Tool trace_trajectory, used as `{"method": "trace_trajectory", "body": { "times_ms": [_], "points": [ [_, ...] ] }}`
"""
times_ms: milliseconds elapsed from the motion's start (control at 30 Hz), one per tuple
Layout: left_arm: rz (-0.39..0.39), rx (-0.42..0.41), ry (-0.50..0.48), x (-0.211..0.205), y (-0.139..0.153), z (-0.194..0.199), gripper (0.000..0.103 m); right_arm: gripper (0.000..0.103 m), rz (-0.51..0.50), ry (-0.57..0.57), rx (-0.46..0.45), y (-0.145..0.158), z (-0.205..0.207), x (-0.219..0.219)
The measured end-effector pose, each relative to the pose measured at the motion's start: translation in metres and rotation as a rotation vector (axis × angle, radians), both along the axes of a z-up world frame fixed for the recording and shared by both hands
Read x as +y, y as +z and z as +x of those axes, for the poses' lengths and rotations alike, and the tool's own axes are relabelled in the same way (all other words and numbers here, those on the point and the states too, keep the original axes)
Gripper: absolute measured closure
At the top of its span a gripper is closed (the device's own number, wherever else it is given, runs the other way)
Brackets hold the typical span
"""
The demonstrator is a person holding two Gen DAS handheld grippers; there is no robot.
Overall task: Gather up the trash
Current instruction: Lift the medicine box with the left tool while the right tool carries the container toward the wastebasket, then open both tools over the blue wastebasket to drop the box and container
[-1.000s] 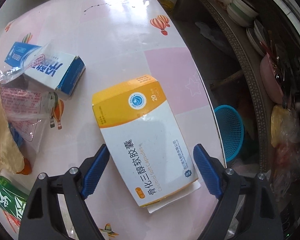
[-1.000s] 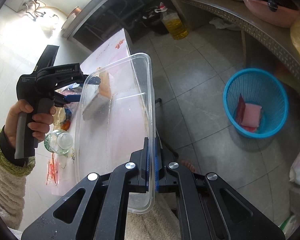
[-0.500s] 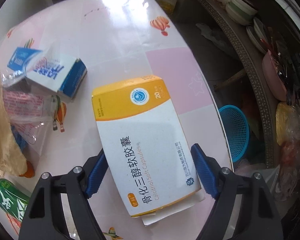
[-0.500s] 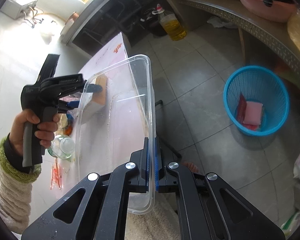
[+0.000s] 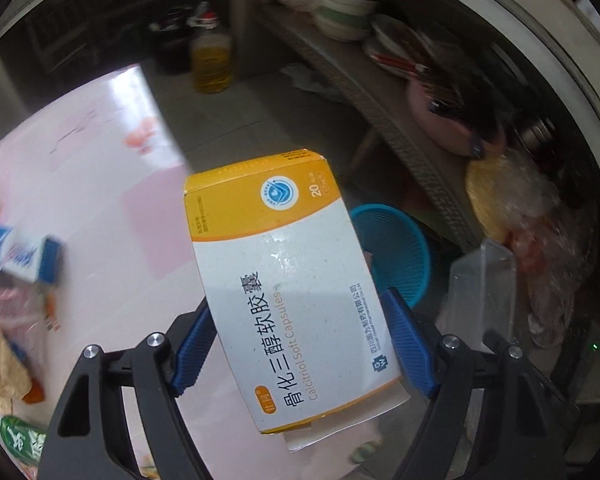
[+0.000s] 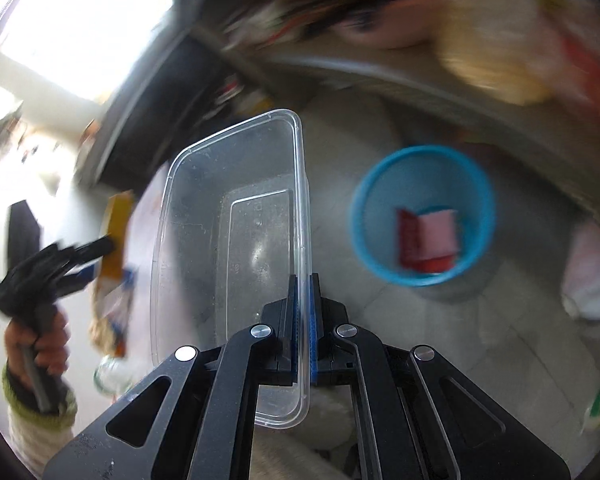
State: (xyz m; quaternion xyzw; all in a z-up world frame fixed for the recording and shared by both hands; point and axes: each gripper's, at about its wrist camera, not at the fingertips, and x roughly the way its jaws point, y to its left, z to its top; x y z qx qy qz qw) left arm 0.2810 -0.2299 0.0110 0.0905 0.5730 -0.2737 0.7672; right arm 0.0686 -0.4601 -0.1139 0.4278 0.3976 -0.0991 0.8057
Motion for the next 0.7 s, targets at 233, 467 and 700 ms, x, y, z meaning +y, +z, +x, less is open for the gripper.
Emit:
{"method": "trace_trajectory", "body": {
  "times_ms": [233, 467, 700],
  "points": [
    [0.061, 0.128, -0.173, -0.113, -0.059, -0.016, 0.024, 0.100, 0.075, -0.123, 0.144, -0.069, -0.005, -0.036],
    [0.104, 0.178, -0.182, -0.182, -0.118, -0.006, 0.016, 0.090, 0.025, -0.167, 0.231, -0.118, 0.045, -0.055],
    [0.030, 0.153, -0.127, -0.175, -0.114, 0.003, 0.013, 0.061, -0.140, -0.165, 0.275, -0.130, 0.073, -0.043]
  ]
}}
